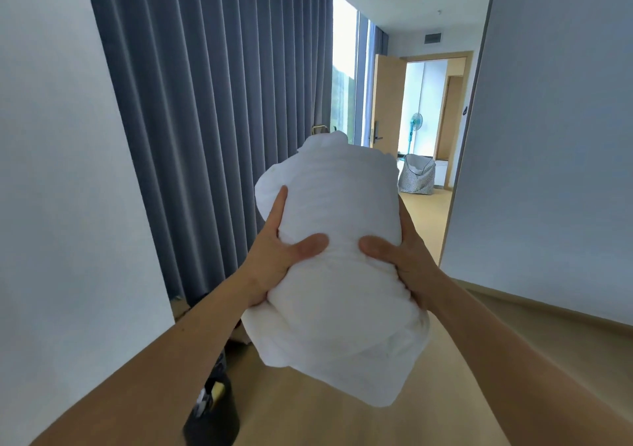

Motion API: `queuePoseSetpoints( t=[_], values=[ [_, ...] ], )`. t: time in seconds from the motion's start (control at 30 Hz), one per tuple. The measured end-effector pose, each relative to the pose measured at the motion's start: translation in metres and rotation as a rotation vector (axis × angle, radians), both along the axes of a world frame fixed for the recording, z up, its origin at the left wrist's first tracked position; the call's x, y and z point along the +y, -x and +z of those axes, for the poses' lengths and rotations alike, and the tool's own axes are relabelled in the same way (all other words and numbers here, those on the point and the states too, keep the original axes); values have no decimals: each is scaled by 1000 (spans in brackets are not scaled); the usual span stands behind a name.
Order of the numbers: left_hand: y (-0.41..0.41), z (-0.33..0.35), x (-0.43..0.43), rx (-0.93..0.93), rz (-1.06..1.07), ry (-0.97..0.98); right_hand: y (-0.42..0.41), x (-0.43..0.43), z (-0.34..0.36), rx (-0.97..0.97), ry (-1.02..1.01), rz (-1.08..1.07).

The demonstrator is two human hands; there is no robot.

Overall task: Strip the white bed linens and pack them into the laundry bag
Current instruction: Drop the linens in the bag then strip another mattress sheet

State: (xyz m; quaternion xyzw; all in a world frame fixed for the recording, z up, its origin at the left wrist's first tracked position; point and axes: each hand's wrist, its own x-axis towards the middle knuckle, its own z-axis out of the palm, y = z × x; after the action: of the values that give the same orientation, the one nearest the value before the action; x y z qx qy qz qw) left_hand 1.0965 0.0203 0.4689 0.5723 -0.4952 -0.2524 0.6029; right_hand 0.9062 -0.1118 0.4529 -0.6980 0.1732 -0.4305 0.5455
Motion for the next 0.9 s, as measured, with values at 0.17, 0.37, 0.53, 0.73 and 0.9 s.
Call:
queuePoseSetpoints(
  t=[0.17,0.37,0.53,0.73,0.9],
  values=[
    [-37,-12,-112,23,-37,-3,-31,-101,-7,15,-1,-36],
    [-80,-5,-255,7,-99,6,-64,-225,7,13,28,-123],
    [-93,4,-376,-8,-166,-6,-69,-328,13,-15,24,-160],
    [-95,-9,-528,9,-202,16,-68,-469,3,-40,24,-192],
    [-96,-7,-648,37,-189,1,-71,-591,9,-1,33,-174]
  ],
)
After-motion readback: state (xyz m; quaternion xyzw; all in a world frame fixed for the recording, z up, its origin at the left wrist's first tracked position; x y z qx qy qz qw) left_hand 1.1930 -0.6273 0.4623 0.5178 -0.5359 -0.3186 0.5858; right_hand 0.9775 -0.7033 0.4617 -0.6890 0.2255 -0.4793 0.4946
